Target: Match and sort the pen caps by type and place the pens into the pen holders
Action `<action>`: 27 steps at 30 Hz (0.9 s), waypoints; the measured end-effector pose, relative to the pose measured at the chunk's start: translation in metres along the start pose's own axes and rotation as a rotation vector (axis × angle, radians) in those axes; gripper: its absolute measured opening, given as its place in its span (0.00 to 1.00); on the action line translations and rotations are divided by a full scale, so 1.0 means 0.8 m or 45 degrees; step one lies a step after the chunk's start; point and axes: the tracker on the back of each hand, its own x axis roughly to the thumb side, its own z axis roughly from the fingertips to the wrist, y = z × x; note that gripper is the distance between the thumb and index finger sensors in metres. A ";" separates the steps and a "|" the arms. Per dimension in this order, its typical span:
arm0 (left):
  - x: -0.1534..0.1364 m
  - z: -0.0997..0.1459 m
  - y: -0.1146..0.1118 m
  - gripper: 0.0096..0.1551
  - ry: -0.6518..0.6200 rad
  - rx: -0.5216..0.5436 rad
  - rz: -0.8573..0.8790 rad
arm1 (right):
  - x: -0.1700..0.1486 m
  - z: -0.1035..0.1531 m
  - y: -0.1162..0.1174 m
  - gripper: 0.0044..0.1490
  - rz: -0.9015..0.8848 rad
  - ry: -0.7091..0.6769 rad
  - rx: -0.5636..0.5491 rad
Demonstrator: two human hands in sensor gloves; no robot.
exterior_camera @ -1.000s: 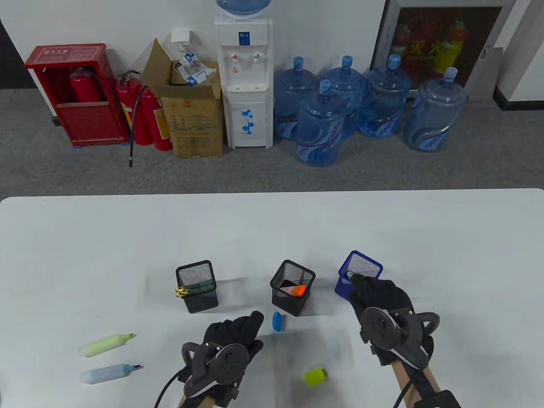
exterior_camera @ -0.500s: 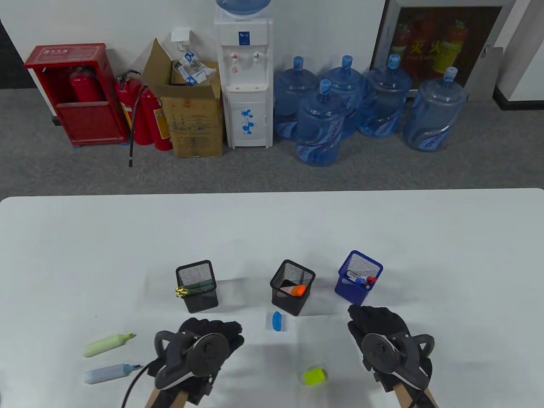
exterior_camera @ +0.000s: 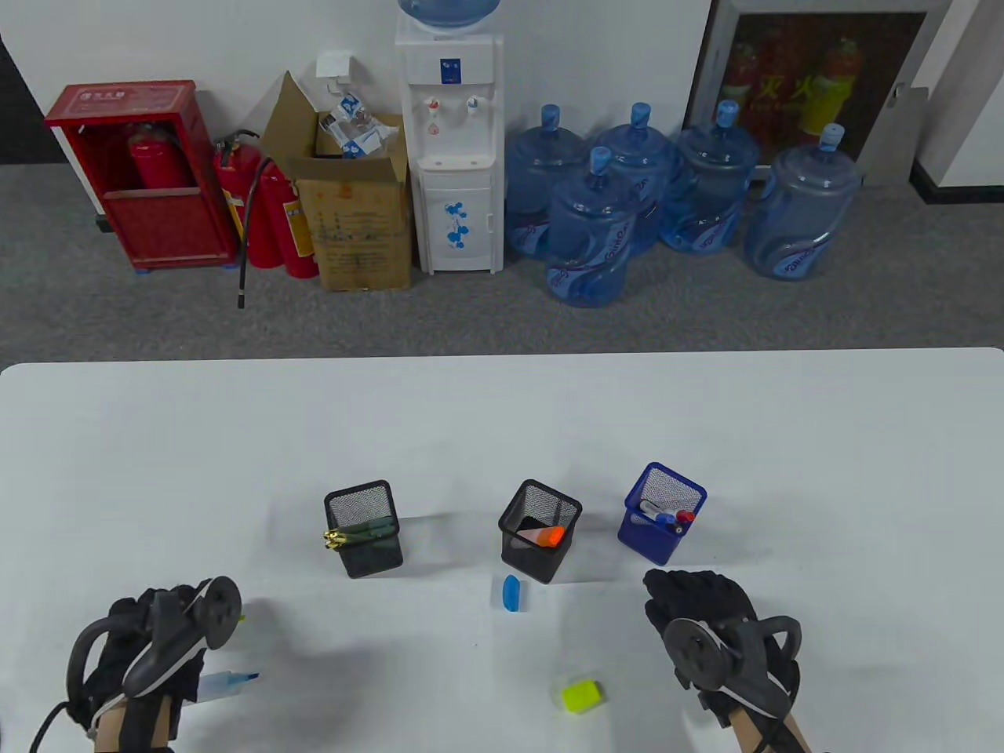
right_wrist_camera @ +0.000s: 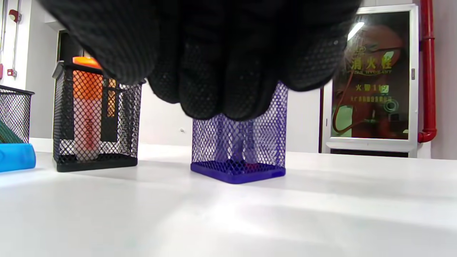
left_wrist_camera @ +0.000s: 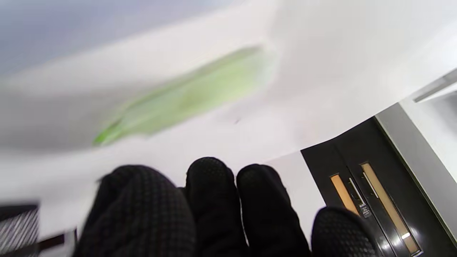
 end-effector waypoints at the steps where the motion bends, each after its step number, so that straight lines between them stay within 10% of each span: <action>1: 0.000 -0.003 -0.005 0.39 0.009 -0.023 -0.030 | 0.000 0.000 0.001 0.30 0.000 0.000 0.004; 18: 0.017 -0.016 -0.025 0.34 -0.008 -0.053 -0.083 | 0.001 -0.001 0.004 0.30 0.034 -0.017 0.046; 27: 0.018 0.019 0.036 0.36 -0.064 0.022 0.065 | 0.000 -0.002 0.004 0.31 0.032 -0.005 0.064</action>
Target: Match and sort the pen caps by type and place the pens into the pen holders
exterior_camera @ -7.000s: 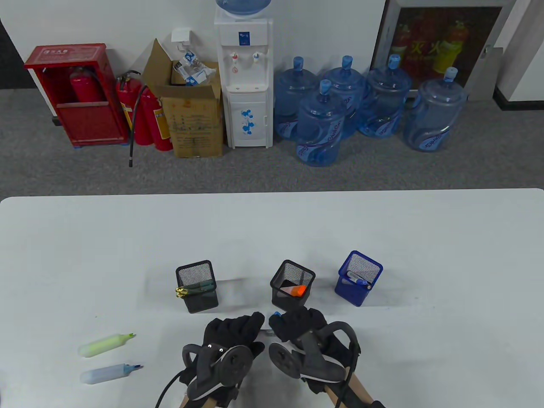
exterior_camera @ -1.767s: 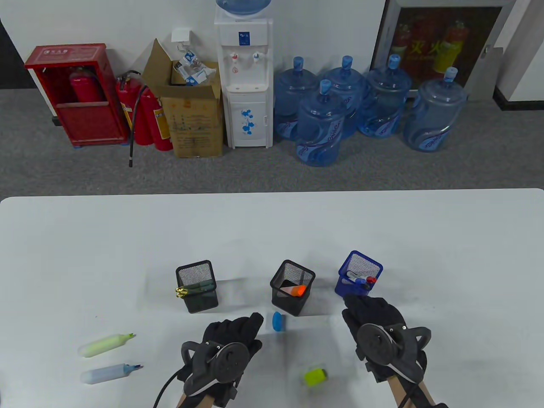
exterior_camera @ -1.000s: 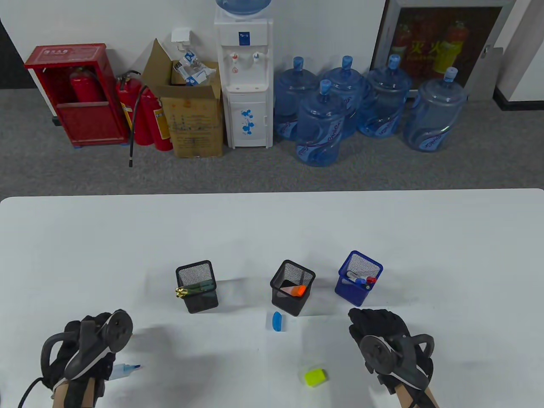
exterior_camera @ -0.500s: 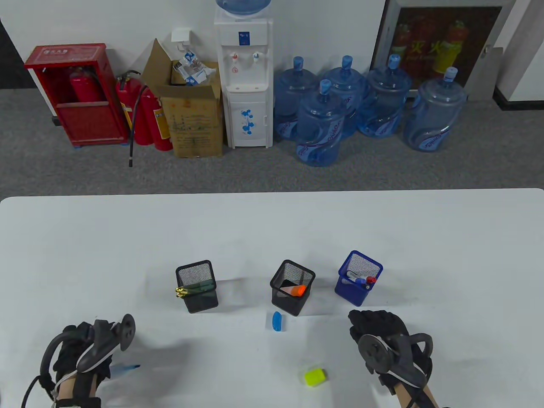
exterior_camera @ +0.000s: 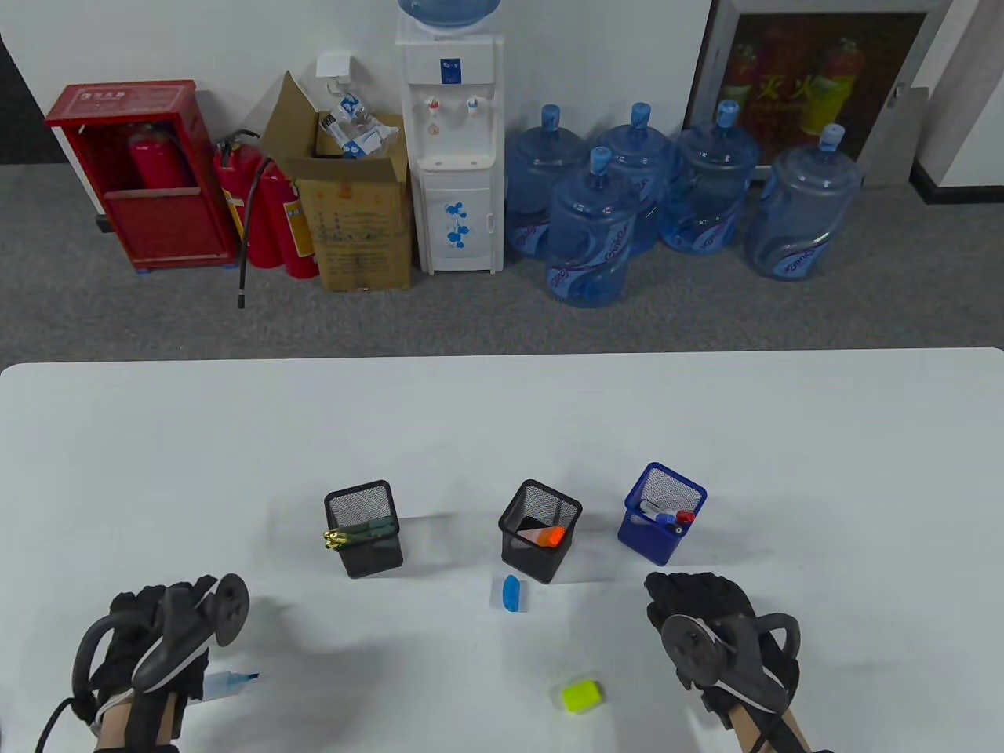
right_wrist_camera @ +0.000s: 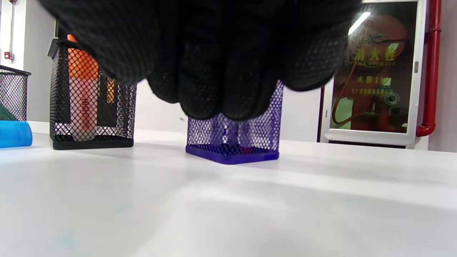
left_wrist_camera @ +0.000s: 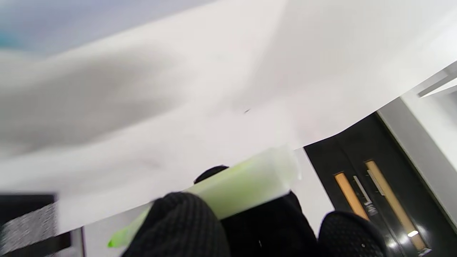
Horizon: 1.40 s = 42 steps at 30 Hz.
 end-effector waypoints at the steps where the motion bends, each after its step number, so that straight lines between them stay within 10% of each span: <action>1: 0.007 0.004 0.006 0.36 -0.024 -0.011 0.014 | 0.000 0.000 0.000 0.31 -0.003 0.000 0.004; 13: 0.207 0.052 0.065 0.33 -0.462 0.286 0.299 | 0.020 0.002 -0.008 0.32 0.004 -0.088 0.029; 19: 0.278 0.053 0.053 0.33 -0.509 0.217 0.399 | 0.035 0.002 -0.001 0.33 0.066 -0.153 0.088; 42: 0.268 0.047 0.036 0.33 -0.510 0.201 0.387 | 0.114 0.005 0.003 0.51 -0.032 -0.514 0.440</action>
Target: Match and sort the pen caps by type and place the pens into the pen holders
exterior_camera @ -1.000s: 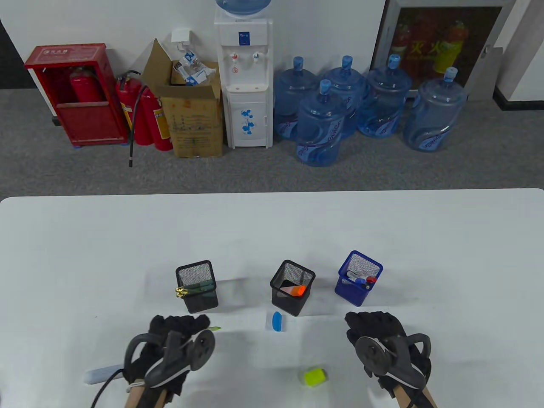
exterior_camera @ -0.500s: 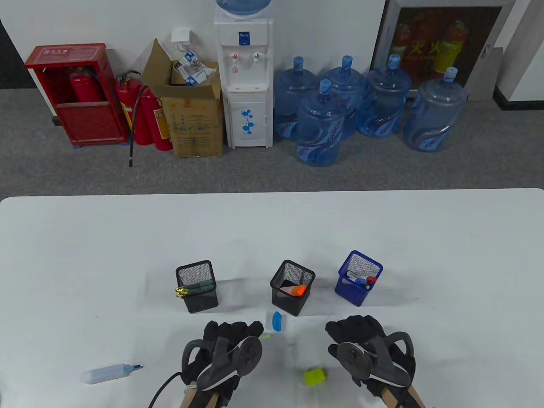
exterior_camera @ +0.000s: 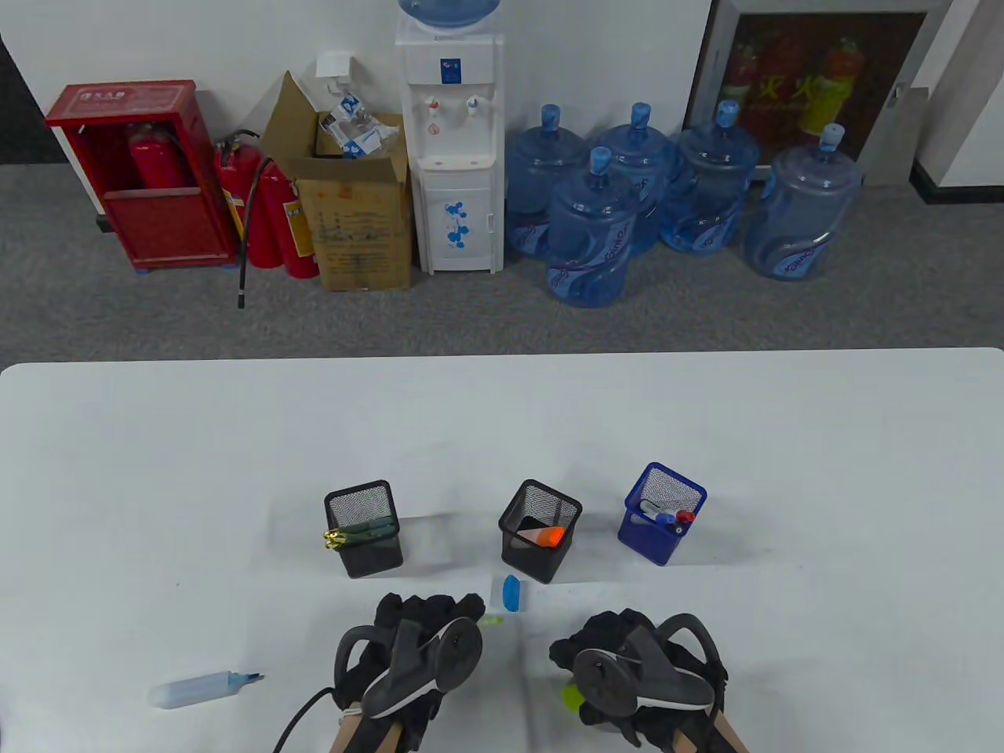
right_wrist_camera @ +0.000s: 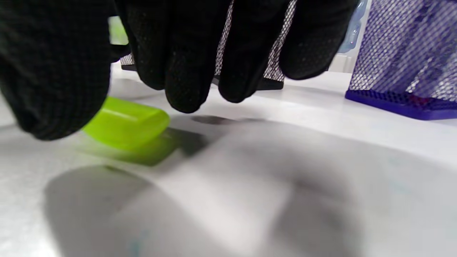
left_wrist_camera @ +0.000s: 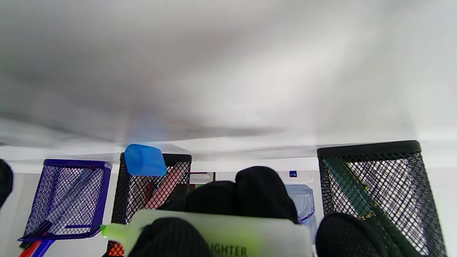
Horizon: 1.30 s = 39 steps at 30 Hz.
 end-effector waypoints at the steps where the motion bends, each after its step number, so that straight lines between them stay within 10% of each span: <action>1: 0.000 0.000 0.000 0.33 -0.003 0.000 -0.001 | 0.001 0.001 0.001 0.52 0.013 -0.012 -0.005; 17: 0.001 0.001 -0.001 0.33 -0.025 0.008 0.009 | 0.009 -0.003 0.007 0.41 0.103 -0.001 -0.051; 39: 0.049 0.014 0.015 0.32 -0.169 0.297 0.168 | -0.020 0.001 -0.015 0.36 -0.455 0.138 -0.278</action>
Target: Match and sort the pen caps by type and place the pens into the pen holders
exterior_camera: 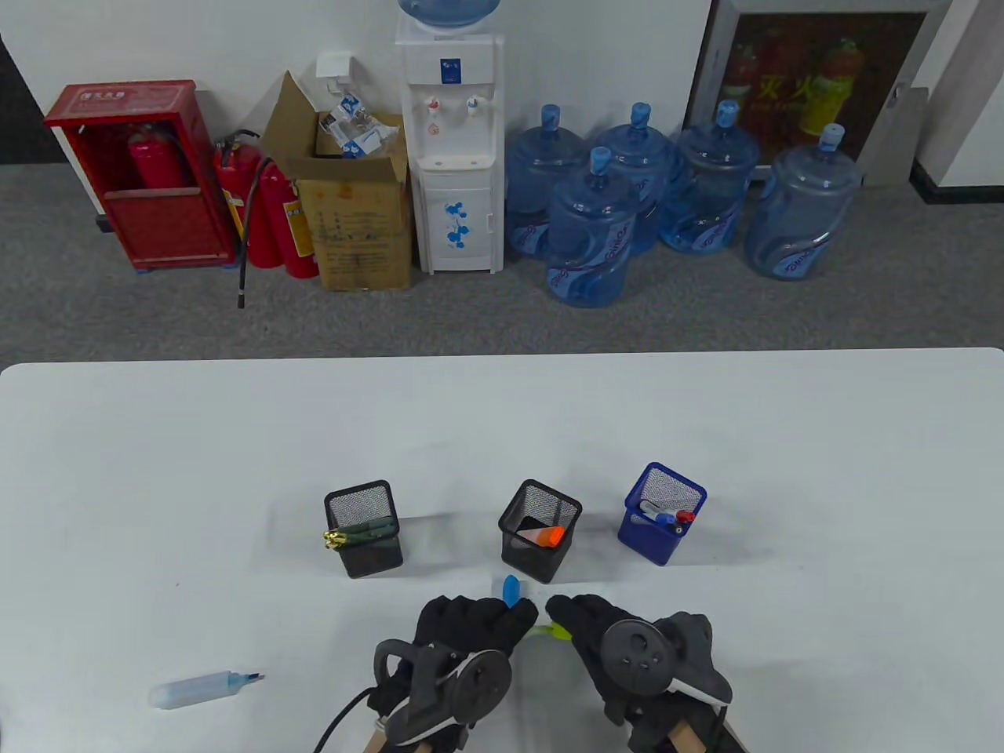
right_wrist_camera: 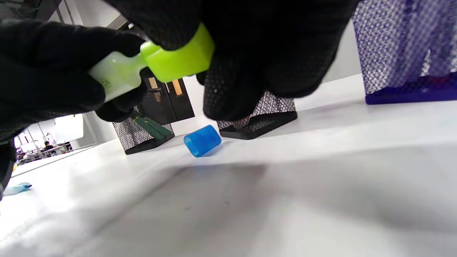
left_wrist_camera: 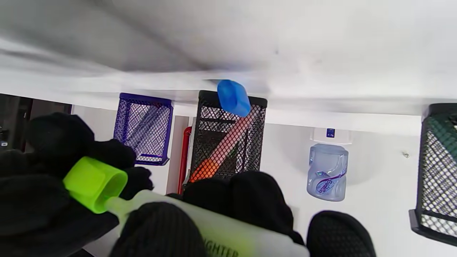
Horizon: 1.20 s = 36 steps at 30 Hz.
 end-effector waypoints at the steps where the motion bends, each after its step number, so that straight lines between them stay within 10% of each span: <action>1: 0.002 0.000 -0.001 0.32 -0.007 -0.008 0.000 | 0.000 0.000 0.000 0.36 -0.021 -0.005 0.002; 36: -0.015 0.008 0.015 0.50 0.019 0.114 0.162 | 0.028 0.008 -0.046 0.35 0.140 -0.101 -0.396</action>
